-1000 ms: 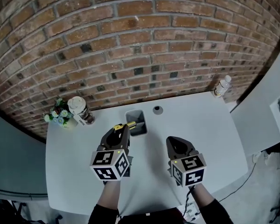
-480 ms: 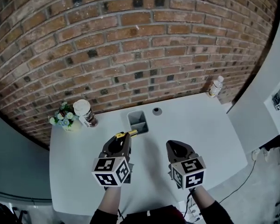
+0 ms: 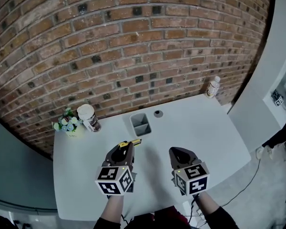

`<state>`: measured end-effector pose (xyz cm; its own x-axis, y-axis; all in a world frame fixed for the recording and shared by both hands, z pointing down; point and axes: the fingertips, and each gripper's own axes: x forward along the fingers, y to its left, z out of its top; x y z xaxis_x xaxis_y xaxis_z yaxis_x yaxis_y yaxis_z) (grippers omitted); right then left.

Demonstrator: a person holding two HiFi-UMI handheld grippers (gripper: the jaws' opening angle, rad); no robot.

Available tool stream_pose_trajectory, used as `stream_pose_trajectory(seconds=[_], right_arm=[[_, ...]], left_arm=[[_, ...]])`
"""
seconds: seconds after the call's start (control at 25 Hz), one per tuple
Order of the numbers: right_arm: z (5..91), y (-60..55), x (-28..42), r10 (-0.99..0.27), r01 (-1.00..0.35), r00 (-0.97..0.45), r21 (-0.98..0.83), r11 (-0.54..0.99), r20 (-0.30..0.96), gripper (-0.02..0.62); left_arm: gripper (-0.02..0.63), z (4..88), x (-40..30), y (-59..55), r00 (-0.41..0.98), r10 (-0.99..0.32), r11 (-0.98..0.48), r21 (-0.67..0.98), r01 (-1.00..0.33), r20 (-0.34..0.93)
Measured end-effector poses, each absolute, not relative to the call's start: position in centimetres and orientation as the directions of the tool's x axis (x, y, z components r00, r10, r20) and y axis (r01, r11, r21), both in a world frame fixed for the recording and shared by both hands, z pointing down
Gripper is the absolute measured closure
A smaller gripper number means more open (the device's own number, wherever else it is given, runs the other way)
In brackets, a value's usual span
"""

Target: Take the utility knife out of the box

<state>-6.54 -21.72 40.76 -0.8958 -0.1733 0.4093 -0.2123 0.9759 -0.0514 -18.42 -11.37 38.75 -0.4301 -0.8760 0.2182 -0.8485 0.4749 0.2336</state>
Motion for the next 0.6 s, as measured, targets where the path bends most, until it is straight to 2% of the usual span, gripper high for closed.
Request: stream_pose_trajectory(seconds=[0.6], right_arm=[[39.9, -16.7, -4.0, -0.194, -0.228, -0.903, -0.044, 0.973, 0.383, 0.588]], left_arm=[[0.532, 39.3, -14.9, -6.1, -0.401, -0.89, 0.447, 0.242, -0.861, 0.217]])
